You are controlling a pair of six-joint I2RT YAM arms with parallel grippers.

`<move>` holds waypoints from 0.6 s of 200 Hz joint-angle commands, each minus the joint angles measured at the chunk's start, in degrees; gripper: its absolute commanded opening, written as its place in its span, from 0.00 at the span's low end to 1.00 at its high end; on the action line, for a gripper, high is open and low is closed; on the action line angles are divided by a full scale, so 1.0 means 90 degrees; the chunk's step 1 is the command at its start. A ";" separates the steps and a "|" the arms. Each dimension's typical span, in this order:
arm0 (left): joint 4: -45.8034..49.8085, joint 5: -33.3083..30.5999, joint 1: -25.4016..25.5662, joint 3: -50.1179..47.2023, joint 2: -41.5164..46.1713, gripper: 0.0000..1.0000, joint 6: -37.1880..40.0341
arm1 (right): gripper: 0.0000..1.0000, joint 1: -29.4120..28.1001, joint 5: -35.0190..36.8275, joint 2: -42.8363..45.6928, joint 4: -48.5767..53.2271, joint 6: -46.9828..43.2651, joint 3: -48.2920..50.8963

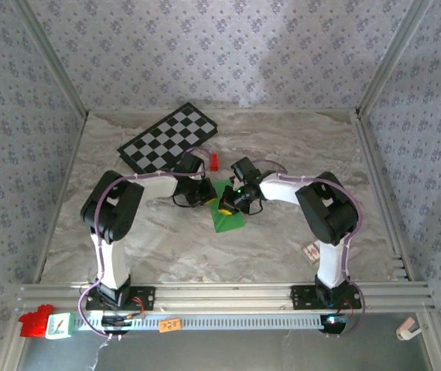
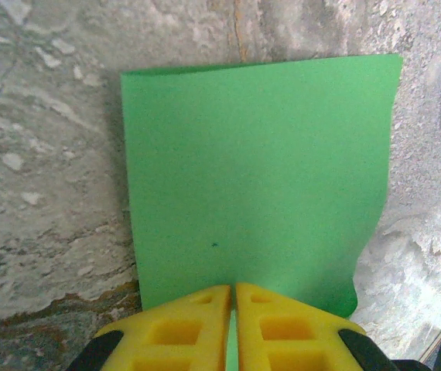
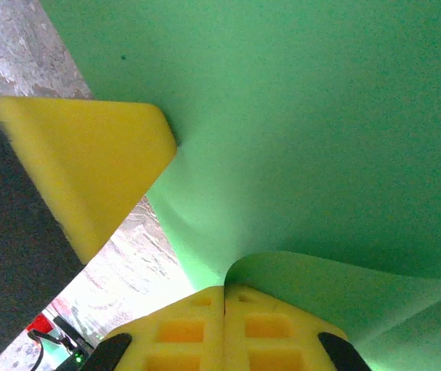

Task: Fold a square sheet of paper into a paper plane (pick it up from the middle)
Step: Fold the triangle a second time at the center of the table.

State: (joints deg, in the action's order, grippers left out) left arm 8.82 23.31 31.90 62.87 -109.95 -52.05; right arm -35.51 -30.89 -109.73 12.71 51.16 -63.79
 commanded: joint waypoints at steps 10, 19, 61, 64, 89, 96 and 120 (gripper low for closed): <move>0.0514 -0.0105 0.0063 -0.0103 -0.0253 0.12 0.0076 | 0.02 -0.0055 -0.0077 -0.0131 0.0204 -0.0165 -0.0129; 0.0514 -0.0100 0.0063 -0.0093 -0.0254 0.12 0.0071 | 0.02 -0.0059 -0.0102 -0.0151 0.0162 -0.0166 -0.0129; 0.0527 -0.0100 0.0061 -0.0091 -0.0254 0.12 0.0070 | 0.02 -0.0063 -0.0171 -0.0211 0.0053 -0.0127 -0.0112; 0.0533 -0.0100 0.0068 -0.0092 -0.0254 0.12 0.0071 | 0.02 -0.0061 -0.0171 -0.0210 0.0039 -0.0118 -0.0109; 0.0534 -0.0100 0.0066 -0.0105 -0.0252 0.12 0.0061 | 0.02 -0.0049 -0.0188 -0.0182 -0.0116 -0.0049 -0.0033; 0.0529 -0.0107 0.0067 -0.0111 -0.0249 0.12 0.0061 | 0.02 -0.0044 -0.0181 -0.0174 -0.0145 -0.0033 -0.0024; 0.0533 -0.0109 0.0063 -0.0103 -0.0261 0.12 0.0057 | 0.02 -0.0039 -0.0181 -0.0147 -0.0227 -0.0015 -0.0002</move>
State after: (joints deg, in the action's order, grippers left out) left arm 8.84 23.31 31.90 62.85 -109.95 -52.07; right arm -35.64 -31.83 -110.80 11.38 51.03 -63.90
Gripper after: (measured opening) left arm 0.121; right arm 0.054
